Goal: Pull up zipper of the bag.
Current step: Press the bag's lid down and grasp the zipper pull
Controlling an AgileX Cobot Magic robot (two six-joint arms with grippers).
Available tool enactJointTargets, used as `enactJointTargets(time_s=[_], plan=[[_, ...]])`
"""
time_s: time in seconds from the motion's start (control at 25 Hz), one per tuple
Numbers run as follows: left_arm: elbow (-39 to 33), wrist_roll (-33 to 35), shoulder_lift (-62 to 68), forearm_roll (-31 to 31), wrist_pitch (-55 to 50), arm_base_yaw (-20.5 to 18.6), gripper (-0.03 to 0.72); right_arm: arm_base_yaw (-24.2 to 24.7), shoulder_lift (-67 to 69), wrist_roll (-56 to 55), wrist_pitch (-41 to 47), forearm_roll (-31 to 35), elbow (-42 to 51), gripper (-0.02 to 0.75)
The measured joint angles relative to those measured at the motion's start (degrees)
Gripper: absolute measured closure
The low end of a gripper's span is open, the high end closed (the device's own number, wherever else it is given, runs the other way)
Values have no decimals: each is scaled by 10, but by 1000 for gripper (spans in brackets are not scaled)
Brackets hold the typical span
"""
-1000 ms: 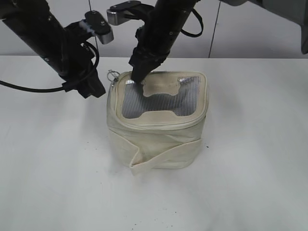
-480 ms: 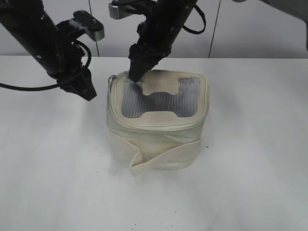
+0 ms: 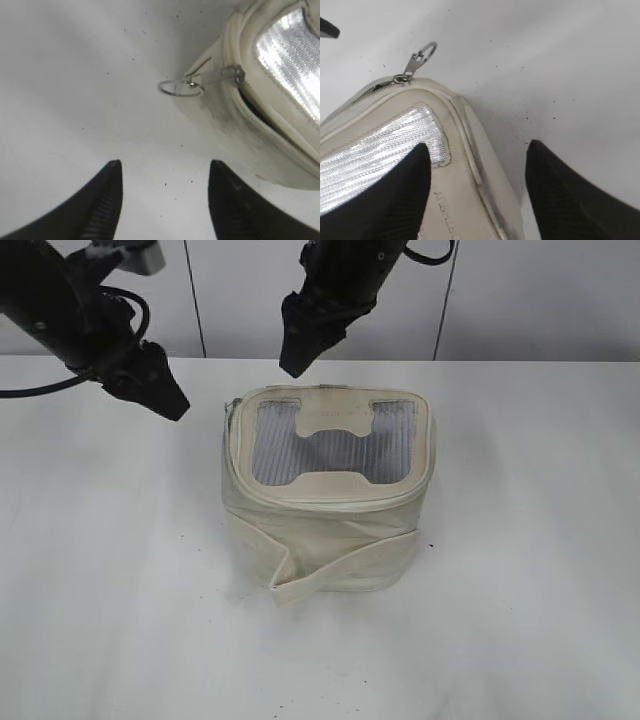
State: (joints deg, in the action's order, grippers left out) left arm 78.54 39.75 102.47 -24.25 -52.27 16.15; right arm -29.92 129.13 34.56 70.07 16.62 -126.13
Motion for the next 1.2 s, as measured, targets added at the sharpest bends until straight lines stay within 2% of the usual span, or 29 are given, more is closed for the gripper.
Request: enactJointTargets(time_s=[0.2, 0.4, 0.76, 1.08, 1.2], plan=[[17, 89, 0, -51, -12, -8, 264, 7, -1, 45, 0, 17, 0, 267], [18, 191, 0, -56, -2, -6, 264, 7, -1, 68, 0, 28, 0, 267], [18, 215, 1, -58, 18, 5, 264, 6, 29, 86, 0, 73, 0, 276], [18, 215, 17, -60, 17, 11, 264, 6, 53, 90, -1, 72, 0, 342], [18, 215, 18, -60, 17, 11, 264, 6, 55, 90, -1, 74, 0, 416]])
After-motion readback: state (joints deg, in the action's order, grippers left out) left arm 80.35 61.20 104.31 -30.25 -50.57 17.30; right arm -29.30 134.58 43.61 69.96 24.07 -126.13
